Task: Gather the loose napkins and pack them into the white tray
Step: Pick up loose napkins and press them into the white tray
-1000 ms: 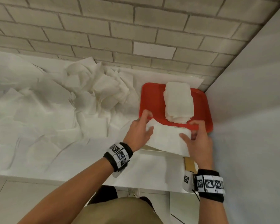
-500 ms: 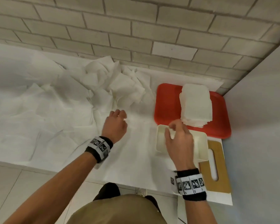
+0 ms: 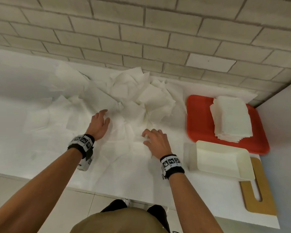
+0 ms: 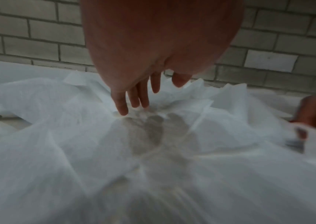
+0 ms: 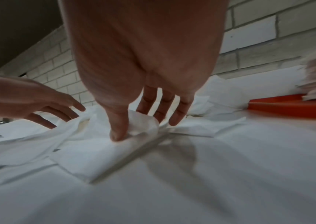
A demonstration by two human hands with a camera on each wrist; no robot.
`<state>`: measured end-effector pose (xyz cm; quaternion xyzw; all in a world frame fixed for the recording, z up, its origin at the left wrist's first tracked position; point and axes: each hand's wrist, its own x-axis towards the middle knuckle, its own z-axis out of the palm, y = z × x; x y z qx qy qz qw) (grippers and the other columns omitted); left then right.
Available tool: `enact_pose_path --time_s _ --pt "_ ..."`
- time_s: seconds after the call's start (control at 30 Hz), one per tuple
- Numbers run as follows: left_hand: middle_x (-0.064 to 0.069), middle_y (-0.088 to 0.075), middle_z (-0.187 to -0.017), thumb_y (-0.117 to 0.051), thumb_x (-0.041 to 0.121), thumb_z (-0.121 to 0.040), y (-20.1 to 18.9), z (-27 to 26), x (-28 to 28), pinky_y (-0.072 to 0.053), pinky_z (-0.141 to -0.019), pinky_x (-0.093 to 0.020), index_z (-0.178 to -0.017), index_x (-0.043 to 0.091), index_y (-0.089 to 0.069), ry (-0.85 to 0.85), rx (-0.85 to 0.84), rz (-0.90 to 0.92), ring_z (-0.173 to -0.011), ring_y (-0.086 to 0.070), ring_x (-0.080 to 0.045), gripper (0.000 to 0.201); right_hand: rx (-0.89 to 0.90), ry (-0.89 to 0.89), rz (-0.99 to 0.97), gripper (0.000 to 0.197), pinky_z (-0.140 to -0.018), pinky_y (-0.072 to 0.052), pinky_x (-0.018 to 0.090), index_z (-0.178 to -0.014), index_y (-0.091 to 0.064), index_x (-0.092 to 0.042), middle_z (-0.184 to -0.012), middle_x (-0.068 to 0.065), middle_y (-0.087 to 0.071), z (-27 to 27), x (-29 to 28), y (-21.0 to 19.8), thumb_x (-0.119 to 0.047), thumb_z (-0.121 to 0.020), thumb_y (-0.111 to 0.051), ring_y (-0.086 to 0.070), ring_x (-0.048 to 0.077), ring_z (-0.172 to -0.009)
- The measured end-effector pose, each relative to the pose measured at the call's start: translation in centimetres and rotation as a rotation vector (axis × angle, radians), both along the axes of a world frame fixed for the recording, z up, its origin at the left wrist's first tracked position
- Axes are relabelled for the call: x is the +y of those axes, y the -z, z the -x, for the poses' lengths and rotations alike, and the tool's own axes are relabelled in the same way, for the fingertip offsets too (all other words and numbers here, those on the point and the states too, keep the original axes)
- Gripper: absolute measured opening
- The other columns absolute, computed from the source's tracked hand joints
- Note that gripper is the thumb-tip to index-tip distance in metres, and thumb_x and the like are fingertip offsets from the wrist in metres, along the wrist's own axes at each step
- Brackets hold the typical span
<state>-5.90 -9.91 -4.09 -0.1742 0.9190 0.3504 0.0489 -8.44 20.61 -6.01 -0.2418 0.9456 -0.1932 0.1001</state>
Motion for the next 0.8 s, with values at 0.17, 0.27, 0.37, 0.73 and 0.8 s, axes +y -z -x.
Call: enact_pose_path --time_s 0.17,0.27,0.37,0.73,0.8 --pt "-0.006 -0.057 -0.140 -0.085 0.050 -0.085 1.0 2.5 -1.5 -0.043 -0.109 -0.055 -0.151 0.022 -0.043 0.131 -0.248 0.230 -0.133 -0.050 -0.033 0.083 -0.041 0.191 0.255 0.018 -0.081 -0.057 0.040 -0.093 -0.067 -0.027 -0.086 -0.012 -0.073 -1.9 2.0 0.2 -0.032 -0.094 -0.084 -0.068 0.013 -0.084" --pt "0.006 -0.070 -0.094 -0.086 0.042 -0.085 1.2 2.9 -1.4 -0.049 -0.096 -0.044 -0.118 0.027 -0.058 0.148 -0.207 0.118 -0.105 -0.067 -0.026 0.046 -0.103 0.288 0.357 0.018 -0.082 -0.057 0.038 -0.088 -0.067 -0.029 -0.085 -0.015 -0.072 -2.7 2.7 -0.5 -0.032 -0.092 -0.085 -0.067 0.009 -0.087" --pt "0.007 -0.061 -0.100 -0.085 0.046 -0.084 1.4 2.2 -0.7 -0.052 -0.089 -0.039 -0.097 0.027 -0.068 0.237 -0.089 0.091 -0.102 -0.064 -0.022 0.029 -0.057 0.324 0.419 0.018 -0.084 -0.055 0.034 -0.089 -0.067 -0.029 -0.091 -0.015 -0.068 -3.3 3.4 -1.3 -0.028 -0.093 -0.085 -0.065 0.006 -0.091" --pt "-0.015 -0.059 -0.118 -0.072 0.049 -0.089 1.6 0.9 2.1 -0.057 -0.080 -0.050 -0.118 0.010 -0.061 0.328 0.033 0.486 -0.104 -0.059 -0.039 0.050 -0.208 0.474 1.054 0.013 -0.072 -0.053 0.028 -0.114 -0.055 -0.016 -0.097 -0.006 -0.071 -4.8 2.7 -8.9 -0.015 -0.108 -0.066 -0.067 0.014 -0.084" --pt "-0.016 -0.060 -0.120 -0.067 0.041 -0.093 1.7 0.8 2.8 -0.056 -0.082 -0.051 -0.120 0.009 -0.061 0.380 0.038 0.545 -0.106 -0.058 -0.039 0.042 -0.263 0.475 1.121 0.018 -0.087 -0.060 0.034 -0.126 -0.060 -0.014 -0.117 0.002 -0.078 -4.6 2.2 -9.3 -0.014 -0.109 -0.065 -0.075 0.021 -0.107"
